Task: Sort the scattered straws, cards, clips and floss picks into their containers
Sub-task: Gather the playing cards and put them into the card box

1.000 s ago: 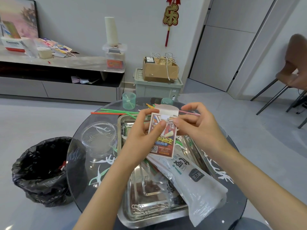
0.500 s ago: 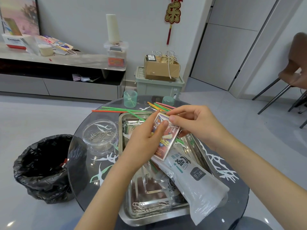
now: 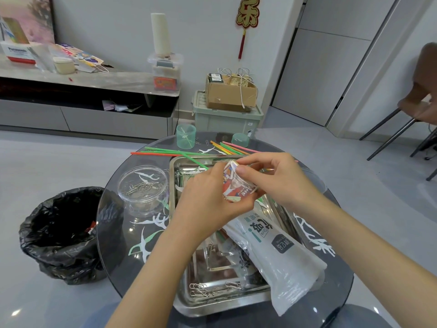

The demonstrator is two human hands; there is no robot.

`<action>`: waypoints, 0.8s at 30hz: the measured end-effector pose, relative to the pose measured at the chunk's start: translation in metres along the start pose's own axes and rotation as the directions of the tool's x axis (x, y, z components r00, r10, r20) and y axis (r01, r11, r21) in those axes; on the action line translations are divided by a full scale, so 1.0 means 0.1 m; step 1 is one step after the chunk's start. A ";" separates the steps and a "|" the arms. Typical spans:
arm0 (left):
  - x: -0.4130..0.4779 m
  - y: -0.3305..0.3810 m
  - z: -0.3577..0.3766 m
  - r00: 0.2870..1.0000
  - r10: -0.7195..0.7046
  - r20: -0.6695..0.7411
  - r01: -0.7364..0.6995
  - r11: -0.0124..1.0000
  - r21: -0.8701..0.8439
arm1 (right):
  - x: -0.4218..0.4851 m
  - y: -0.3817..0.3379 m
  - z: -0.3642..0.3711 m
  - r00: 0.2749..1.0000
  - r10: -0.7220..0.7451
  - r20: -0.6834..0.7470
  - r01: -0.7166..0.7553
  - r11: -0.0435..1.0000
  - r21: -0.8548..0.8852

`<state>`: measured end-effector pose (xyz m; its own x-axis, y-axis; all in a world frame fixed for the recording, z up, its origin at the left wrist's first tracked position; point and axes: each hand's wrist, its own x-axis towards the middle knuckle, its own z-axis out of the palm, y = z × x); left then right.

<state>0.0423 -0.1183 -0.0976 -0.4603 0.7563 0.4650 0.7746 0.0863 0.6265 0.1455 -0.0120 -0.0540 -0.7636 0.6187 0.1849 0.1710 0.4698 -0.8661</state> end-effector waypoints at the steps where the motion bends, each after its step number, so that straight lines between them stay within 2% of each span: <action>1: -0.01 0.00 -0.01 1.000 0.010 -0.001 -0.010 1.000 0.001 | 0.00 -0.01 -0.01 1.000 0.007 0.002 -0.007 1.000 0.006; 10: -0.03 0.03 0.00 0.999 0.035 0.013 -0.035 0.999 0.006 | -0.04 -0.08 -0.08 0.987 0.144 0.066 -0.154 0.973 0.170; 21: -0.03 0.04 0.03 0.997 0.067 -0.035 -0.067 0.998 0.022 | -0.07 -0.06 -0.02 0.989 0.151 0.000 -0.148 0.973 0.178; 24: -0.04 0.06 0.04 0.996 0.065 -0.062 -0.067 0.997 -0.029 | -0.09 -0.08 -0.02 0.988 0.152 0.004 -0.149 0.964 0.220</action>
<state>0.0502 -0.1183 -0.0981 -0.4352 0.7187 0.5423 0.7909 0.0173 0.6118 0.1524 -0.0201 -0.0473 -0.7316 0.6800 0.0493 0.1418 0.2225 -0.9645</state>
